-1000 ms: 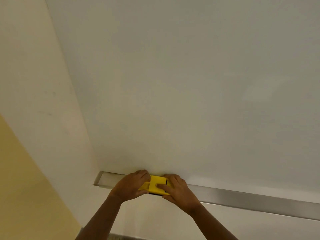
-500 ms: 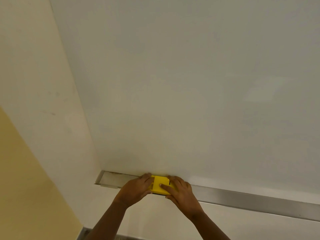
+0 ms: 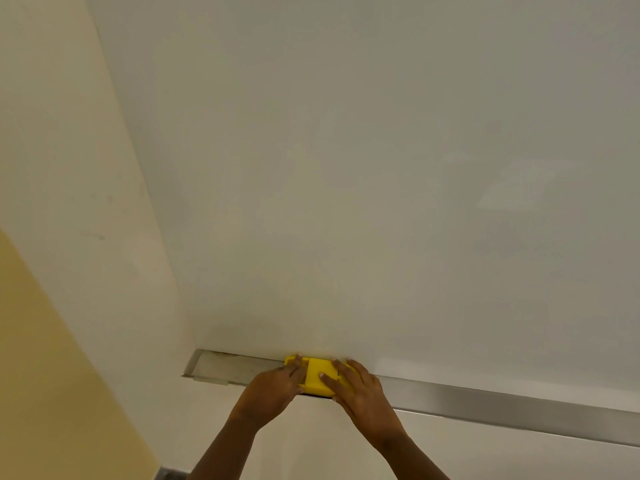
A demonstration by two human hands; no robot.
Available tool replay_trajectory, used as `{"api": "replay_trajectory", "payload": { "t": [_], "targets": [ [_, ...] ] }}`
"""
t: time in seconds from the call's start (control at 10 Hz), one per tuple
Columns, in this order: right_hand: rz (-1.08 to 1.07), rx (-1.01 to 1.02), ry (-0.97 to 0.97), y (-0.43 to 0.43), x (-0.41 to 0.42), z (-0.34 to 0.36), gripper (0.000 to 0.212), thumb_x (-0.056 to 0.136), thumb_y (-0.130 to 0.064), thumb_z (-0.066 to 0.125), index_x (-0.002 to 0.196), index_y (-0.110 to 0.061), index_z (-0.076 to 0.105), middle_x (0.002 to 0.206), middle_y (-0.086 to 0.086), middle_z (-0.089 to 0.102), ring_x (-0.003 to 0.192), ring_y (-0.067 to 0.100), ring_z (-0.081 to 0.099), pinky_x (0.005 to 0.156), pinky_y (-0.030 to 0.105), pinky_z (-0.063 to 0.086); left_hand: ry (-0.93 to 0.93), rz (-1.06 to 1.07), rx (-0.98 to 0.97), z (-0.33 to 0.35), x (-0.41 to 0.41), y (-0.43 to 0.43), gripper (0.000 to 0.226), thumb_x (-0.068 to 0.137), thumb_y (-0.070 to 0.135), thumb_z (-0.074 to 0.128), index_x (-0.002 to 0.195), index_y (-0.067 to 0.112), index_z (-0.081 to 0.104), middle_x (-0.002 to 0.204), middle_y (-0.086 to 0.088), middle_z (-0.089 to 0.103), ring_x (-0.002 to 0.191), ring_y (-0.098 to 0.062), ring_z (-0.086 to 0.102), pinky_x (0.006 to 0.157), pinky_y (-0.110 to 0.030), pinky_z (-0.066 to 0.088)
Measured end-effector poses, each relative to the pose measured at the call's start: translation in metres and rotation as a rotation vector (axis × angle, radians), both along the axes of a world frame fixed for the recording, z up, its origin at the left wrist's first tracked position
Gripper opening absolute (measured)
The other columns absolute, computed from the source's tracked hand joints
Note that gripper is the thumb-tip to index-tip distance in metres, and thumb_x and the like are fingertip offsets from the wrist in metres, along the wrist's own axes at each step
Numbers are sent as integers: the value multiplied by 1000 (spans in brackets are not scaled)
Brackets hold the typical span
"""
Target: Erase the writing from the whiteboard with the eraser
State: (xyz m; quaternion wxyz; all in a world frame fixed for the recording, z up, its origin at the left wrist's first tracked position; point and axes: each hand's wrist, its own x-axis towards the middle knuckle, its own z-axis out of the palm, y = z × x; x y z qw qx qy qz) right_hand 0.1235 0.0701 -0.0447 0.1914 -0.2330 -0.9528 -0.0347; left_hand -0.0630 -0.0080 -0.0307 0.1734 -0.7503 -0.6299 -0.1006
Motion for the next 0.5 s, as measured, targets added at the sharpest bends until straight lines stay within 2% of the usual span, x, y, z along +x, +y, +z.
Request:
{"api": "replay_trajectory", "payload": {
  "t": [0.1,0.2,0.3,0.4,0.5],
  "targets": [
    [28,0,-23,-1,4,6,57,50,-48,87,103,-39,69,107,-7,70,94,15,68,64,20,54,-5,20,33,5,3,-2,32,66,48,76,72,17,75,84,4,74,47,-2,62,35,-13,42],
    [28,20,14,1,7,17,52,55,-45,86,104,-35,69,109,-4,70,96,16,68,66,19,54,-107,48,156,13,8,-1,66,98,42,17,75,16,73,79,2,73,53,-7,65,36,-15,44],
    [27,91,88,6,13,37,27,78,-37,70,104,-28,70,110,2,69,98,19,67,70,22,55,-123,50,237,35,15,3,68,100,35,10,82,13,72,77,-1,70,59,-13,65,39,-16,45],
    [-1,172,110,12,18,62,55,101,-35,16,104,-23,70,109,5,69,98,21,66,73,25,55,-93,82,271,60,23,9,61,99,30,14,93,11,72,85,-6,69,70,-18,65,50,-19,48],
    [0,245,197,17,22,94,55,101,-30,16,105,-18,70,108,9,69,99,25,66,75,29,55,-141,90,344,89,36,17,58,99,30,16,103,7,69,97,-11,69,84,-25,67,68,-28,53]
  ]
}}
